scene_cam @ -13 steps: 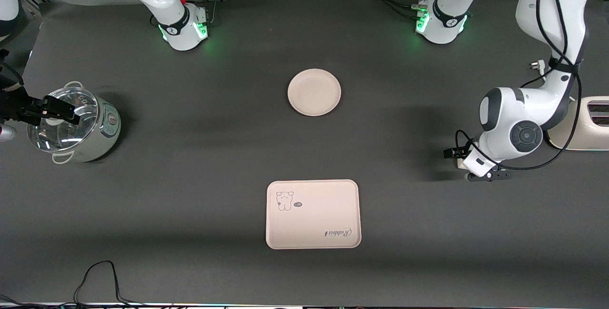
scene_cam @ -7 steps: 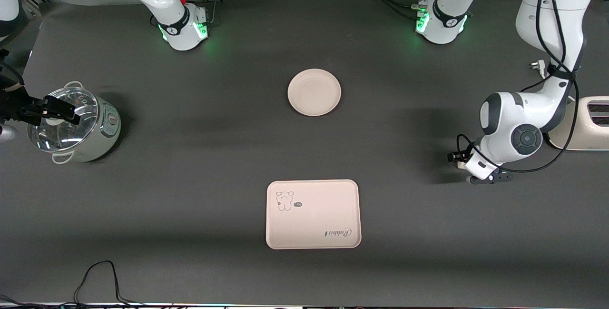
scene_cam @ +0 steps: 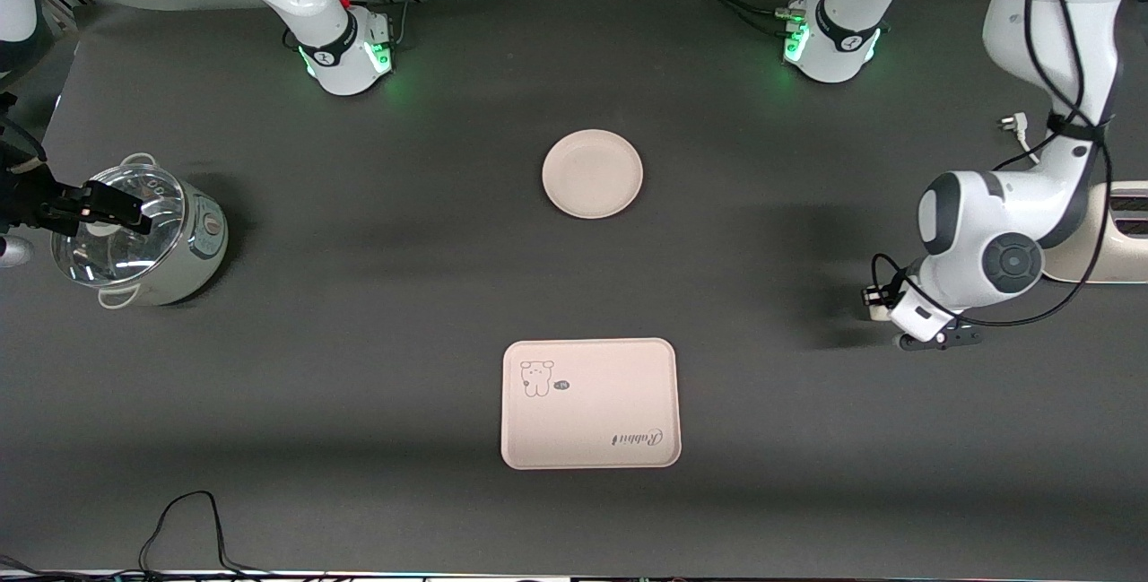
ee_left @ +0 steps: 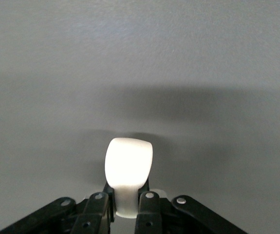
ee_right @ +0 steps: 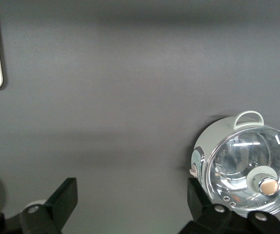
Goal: Place bun in plate and plate on tray
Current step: 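Lower the left gripper onto the white bun and grasp it, then carry the bun with the left gripper over the white plate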
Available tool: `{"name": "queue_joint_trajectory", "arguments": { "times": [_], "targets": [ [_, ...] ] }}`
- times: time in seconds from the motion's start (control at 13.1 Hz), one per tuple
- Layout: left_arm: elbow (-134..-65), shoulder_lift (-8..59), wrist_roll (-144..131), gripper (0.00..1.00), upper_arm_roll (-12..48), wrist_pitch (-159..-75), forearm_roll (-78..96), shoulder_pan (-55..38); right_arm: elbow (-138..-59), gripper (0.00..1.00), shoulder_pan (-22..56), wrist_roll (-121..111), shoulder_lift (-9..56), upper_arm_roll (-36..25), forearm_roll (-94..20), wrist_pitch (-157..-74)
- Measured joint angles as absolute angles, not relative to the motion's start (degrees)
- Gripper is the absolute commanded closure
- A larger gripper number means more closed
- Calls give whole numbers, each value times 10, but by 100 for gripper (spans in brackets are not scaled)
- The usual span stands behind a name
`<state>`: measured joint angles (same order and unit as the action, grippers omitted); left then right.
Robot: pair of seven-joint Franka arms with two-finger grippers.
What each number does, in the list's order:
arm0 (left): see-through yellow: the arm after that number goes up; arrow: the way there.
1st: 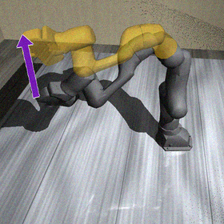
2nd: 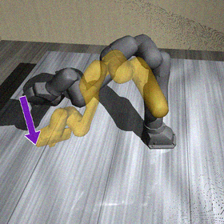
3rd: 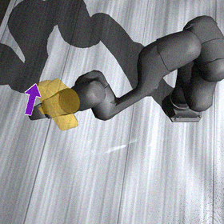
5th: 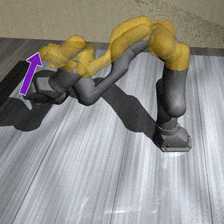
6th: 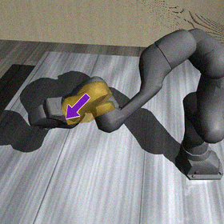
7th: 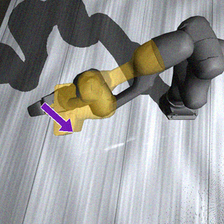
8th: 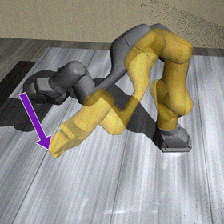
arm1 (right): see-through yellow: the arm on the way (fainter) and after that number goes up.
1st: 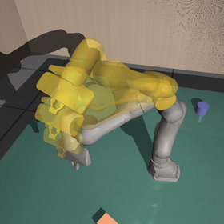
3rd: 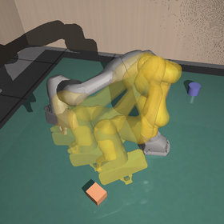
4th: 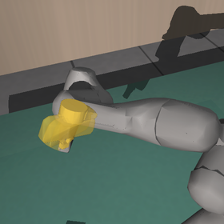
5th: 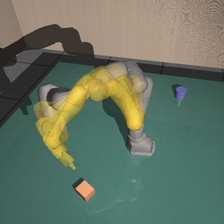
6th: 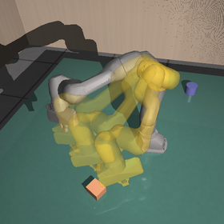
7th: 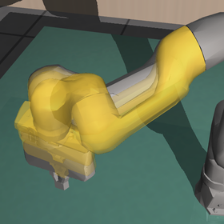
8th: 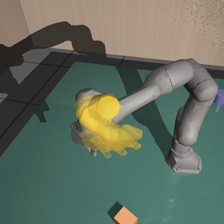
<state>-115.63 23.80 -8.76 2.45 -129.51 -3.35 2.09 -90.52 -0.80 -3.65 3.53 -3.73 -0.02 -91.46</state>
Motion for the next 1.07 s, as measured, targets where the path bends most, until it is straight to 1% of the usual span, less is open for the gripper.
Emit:
{"name": "queue_joint_trajectory", "arguments": {
  "times": [0.15, 0.38, 0.54, 0.77, 1.07],
  "targets": [
    [-1136, 180, -88, 79, 23, -1188, -34, 21, -906, 0, -8, -36, 35, -38, 0, -915],
    [-1087, 80, -86, 78, 21, -1020, -34, 22, -906, 0, -8, -36, 35, -38, 0, -915],
    [-1057, 27, -82, 75, 21, -933, -34, 22, -906, 0, -8, -36, 35, -38, 0, -915],
    [-1044, -26, -78, 76, 22, -880, -33, 21, -906, 0, -8, -36, 35, -38, 0, -915],
    [-1044, -58, -79, 75, 35, -856, 14, 14, -906, 0, -8, -43, 35, -38, 0, -915]
  ]
}}
